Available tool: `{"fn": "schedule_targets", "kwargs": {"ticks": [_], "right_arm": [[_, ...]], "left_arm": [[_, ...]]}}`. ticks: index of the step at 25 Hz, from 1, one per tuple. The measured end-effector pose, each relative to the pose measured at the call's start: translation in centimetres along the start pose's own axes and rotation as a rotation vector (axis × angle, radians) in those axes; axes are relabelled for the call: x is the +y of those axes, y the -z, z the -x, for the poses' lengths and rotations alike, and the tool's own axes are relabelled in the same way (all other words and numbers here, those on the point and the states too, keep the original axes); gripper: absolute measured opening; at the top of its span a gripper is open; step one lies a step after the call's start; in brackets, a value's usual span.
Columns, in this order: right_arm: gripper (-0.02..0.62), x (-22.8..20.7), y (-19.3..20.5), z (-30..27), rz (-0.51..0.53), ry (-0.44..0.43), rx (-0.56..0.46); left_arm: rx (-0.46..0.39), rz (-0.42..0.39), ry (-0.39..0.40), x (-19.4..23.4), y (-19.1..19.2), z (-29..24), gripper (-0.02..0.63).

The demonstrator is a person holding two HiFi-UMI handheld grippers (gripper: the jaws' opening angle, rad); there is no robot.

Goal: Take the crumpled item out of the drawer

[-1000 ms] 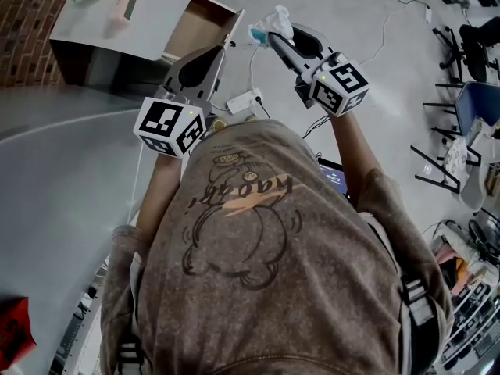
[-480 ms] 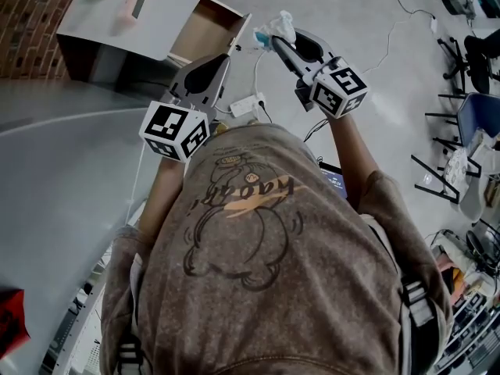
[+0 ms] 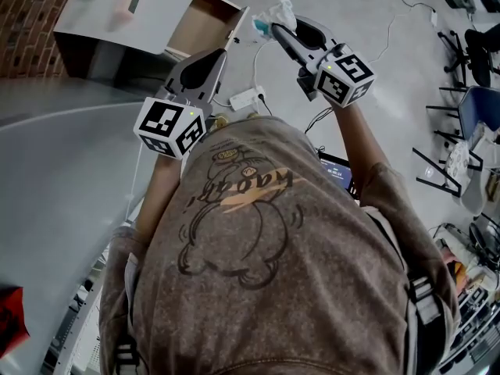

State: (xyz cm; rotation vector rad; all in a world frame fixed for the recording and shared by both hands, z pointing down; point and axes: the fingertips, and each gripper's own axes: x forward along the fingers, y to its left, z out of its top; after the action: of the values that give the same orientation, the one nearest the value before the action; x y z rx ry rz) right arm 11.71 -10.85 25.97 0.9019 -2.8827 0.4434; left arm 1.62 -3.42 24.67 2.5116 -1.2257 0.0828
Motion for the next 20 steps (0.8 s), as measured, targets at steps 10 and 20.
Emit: {"fn": "schedule_targets", "kwargs": {"ticks": [10, 20], "right_arm": [[0.123, 0.9, -0.2, -0.1, 0.003, -0.015, -0.003], [0.123, 1.3, 0.0, -0.1, 0.004, -0.021, 0.003]], "left_arm": [[-0.003, 0.006, -0.008, -0.2, 0.3, 0.6, 0.008], [-0.018, 0.018, -0.025, 0.0, 0.3, 0.9, 0.008]]}}
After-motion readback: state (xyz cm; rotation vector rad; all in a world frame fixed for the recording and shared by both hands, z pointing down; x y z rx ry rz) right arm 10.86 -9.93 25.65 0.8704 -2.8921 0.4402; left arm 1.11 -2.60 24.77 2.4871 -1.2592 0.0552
